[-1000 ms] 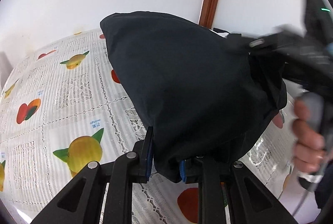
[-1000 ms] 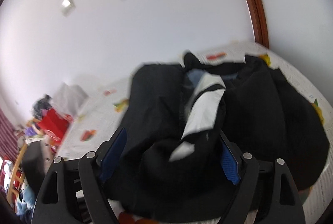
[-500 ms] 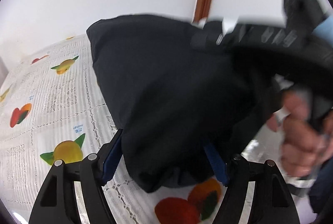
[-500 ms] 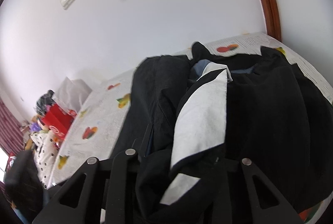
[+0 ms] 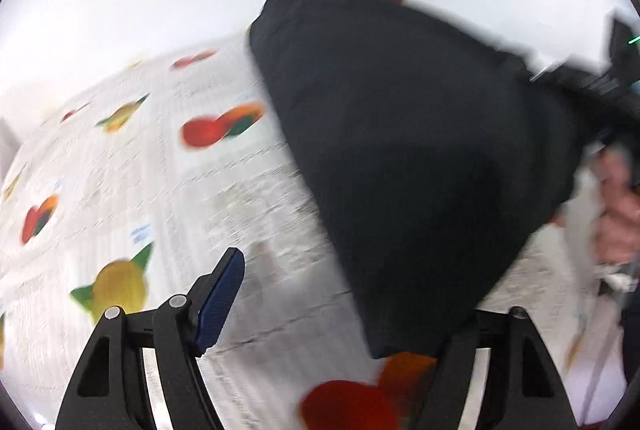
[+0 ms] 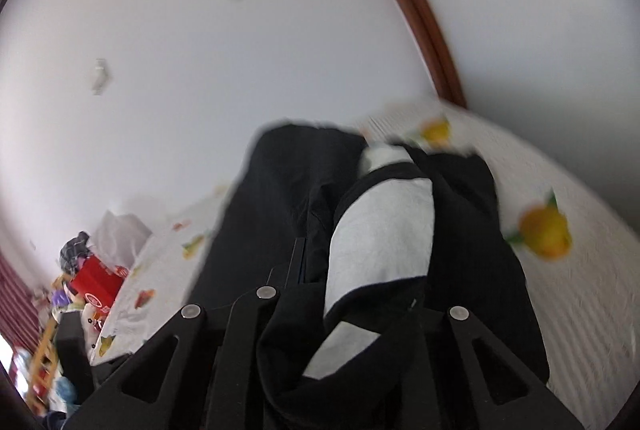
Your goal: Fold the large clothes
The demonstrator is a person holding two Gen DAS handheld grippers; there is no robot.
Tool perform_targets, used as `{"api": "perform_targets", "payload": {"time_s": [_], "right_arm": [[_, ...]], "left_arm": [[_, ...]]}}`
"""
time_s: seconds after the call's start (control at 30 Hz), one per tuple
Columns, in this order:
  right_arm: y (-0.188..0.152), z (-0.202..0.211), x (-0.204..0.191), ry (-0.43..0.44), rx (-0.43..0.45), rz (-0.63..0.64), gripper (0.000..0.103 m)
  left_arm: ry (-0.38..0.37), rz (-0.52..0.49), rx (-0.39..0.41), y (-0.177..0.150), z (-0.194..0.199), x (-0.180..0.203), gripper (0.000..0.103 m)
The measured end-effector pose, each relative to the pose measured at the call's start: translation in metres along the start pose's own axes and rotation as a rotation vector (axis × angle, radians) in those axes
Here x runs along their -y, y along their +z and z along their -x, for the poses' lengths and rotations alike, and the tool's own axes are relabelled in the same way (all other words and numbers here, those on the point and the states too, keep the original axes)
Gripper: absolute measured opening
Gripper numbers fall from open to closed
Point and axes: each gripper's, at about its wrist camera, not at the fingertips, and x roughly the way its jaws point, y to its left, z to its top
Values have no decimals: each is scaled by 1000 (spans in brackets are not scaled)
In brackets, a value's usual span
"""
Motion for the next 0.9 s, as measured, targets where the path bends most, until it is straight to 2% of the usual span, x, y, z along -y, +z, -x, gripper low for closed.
{"api": "perform_targets", "payload": {"time_s": [0.03,0.07,0.23,0.33,0.4,0.47,0.53,0.6,0.7,0.83,0.9], "right_arm": [[-1,0,1,-18,1,1,16],[-2,1,1,-26,6,1,16],[2,0,-3,-17,-6,-22,16],[9,1,-13,-17,-28,30,16],[16,11,-18,24,8,63,16],[20,28,-11,79,90,39,16],[17,31,1,52,106,17,16],[8,17,15,-26,41,12,16],[3,11,29,-63,-61,-8,25],[14,50,16,-125,-25,79,45],[25,66,-5,-178,6,180,48]], "left_arm": [[-56,-18,31,2,5,5,71],[-65,-35,33,3,6,11,72],[-4,-36,-11,12,-15,24,72],[41,-13,-63,13,-30,24,72],[36,10,-75,13,-39,17,72],[49,17,-79,14,-40,16,72],[59,22,-70,14,-40,15,72],[62,24,-69,14,-41,15,72],[66,22,-75,15,-42,16,72],[64,16,-82,17,-41,16,73],[60,13,-88,18,-42,15,72]]}}
